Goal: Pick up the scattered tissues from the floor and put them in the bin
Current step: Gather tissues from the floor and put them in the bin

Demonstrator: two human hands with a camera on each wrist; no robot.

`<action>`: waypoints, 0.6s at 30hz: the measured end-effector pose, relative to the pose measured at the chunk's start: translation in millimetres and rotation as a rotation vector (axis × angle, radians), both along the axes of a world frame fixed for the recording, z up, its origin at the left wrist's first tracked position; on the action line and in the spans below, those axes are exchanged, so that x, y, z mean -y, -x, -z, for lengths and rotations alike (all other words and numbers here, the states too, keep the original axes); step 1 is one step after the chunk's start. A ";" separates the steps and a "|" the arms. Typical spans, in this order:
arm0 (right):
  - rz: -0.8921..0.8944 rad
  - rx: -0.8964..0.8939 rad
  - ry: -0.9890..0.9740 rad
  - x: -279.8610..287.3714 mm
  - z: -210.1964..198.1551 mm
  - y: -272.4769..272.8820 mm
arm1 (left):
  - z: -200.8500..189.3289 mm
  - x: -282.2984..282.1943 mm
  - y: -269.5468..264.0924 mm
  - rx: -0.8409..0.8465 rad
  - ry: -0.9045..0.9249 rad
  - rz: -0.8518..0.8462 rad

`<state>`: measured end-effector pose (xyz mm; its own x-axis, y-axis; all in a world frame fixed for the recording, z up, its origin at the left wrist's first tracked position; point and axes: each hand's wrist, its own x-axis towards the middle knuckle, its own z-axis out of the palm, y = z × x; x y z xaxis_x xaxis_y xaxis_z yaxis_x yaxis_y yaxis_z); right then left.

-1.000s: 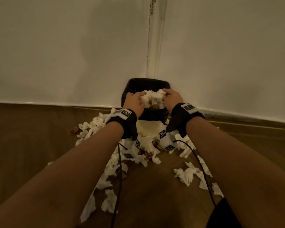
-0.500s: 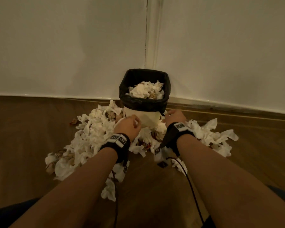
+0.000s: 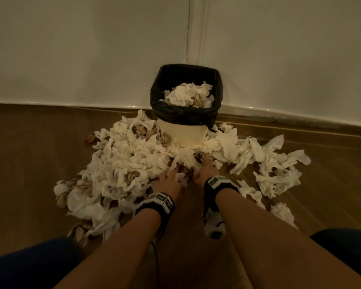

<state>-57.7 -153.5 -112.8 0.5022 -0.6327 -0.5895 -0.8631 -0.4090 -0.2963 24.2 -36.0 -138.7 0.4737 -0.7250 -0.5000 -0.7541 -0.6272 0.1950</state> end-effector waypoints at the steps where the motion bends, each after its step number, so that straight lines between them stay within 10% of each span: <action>1: -0.003 0.003 -0.004 -1.2 4.4 -1.0 | 1.8 -0.7 0.6 0.023 -0.052 0.070; 5: -0.028 -0.026 0.016 -5.4 11.9 2.7 | 0.3 -0.9 0.7 0.024 -0.014 0.147; 18: 0.054 0.302 0.018 37.0 -56.2 -20.5 | -66.8 15.6 -39.0 -0.219 0.669 -0.415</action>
<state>-37.2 -190.5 -56.6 0.6186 -0.6721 -0.4070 -0.7574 -0.3724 -0.5363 63.2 -51.6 -71.9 0.7110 -0.6899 -0.1361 -0.3869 -0.5454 0.7435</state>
